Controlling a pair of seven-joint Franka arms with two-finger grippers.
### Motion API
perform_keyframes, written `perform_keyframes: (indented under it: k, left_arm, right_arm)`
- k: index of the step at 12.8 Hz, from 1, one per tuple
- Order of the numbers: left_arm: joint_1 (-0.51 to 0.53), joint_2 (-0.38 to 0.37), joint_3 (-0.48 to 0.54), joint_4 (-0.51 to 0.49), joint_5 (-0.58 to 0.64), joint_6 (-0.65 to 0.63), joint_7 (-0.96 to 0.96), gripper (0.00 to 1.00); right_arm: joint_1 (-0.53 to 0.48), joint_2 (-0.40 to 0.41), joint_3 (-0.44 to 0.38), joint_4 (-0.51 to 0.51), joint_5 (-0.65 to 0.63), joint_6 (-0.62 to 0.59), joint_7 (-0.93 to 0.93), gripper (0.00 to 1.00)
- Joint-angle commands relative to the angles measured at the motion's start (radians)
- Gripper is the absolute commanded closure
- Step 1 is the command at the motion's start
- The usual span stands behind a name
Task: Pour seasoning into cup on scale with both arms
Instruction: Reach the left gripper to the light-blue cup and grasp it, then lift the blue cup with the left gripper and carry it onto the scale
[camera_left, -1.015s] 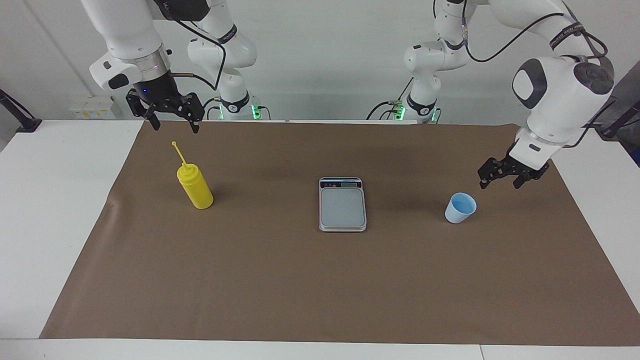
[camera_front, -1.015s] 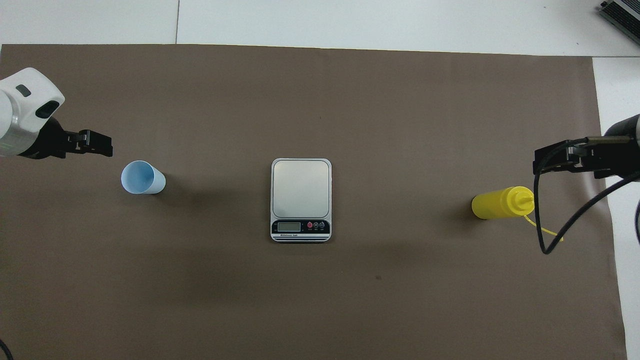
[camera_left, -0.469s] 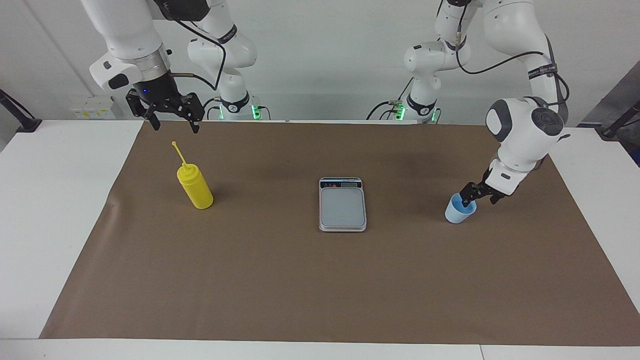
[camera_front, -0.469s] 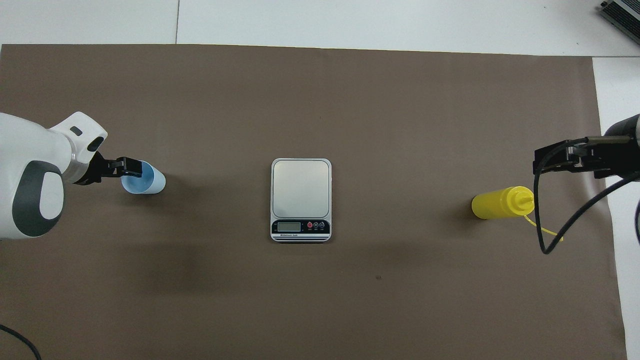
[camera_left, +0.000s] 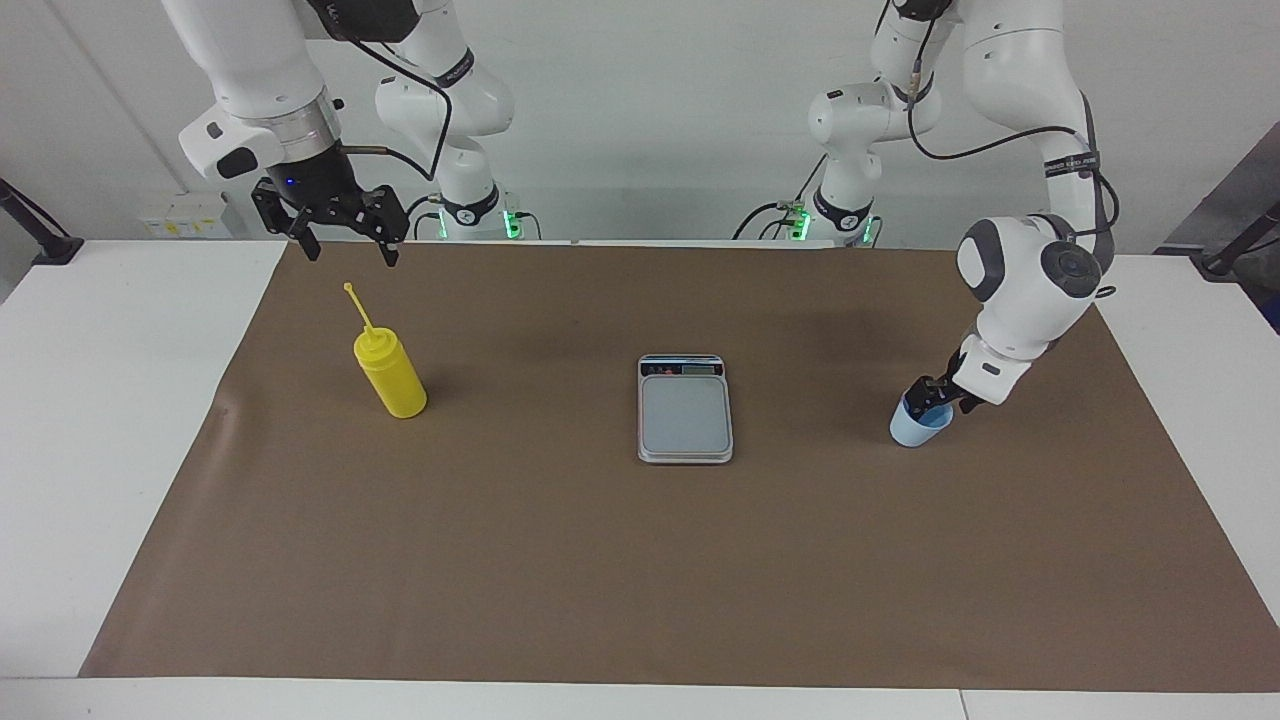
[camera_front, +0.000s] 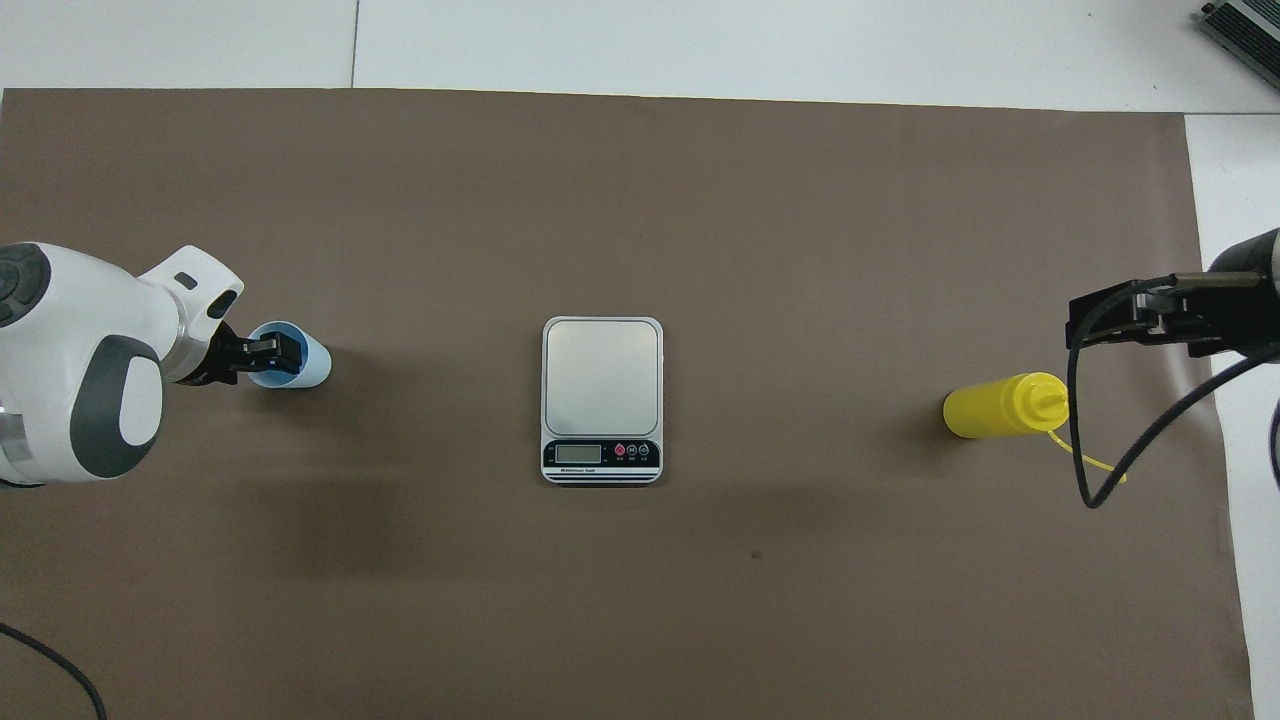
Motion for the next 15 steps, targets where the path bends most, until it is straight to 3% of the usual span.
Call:
perform_keyframes:
  k: [1,6,8,12,15]
  left_arm:
    - [-0.006,-0.007,0.003,-0.005,-0.006,0.008,-0.035,1.00]
    - [-0.009,-0.013,-0.001,0.100,-0.005,-0.095,-0.019,1.00]
    - [-0.021,-0.013,-0.004,0.217,-0.006,-0.184,0.000,1.00]
    - [-0.125,0.034,-0.004,0.476,-0.072,-0.425,-0.040,1.00]
    - [-0.280,0.045,-0.002,0.493,-0.072,-0.382,-0.164,1.00]
  right_arm:
    - [-0.014,-0.012,0.005,-0.014,0.016,-0.001,-0.021,0.00]
    - [-0.014,-0.012,0.005,-0.014,0.016,-0.001,-0.021,0.00]
    - [-0.014,-0.012,0.005,-0.014,0.016,-0.001,-0.020,0.00]
    - [-0.014,-0.012,0.005,-0.016,0.016,-0.001,-0.020,0.00]
    - [-0.014,-0.012,0.005,-0.014,0.016,-0.001,-0.020,0.00]
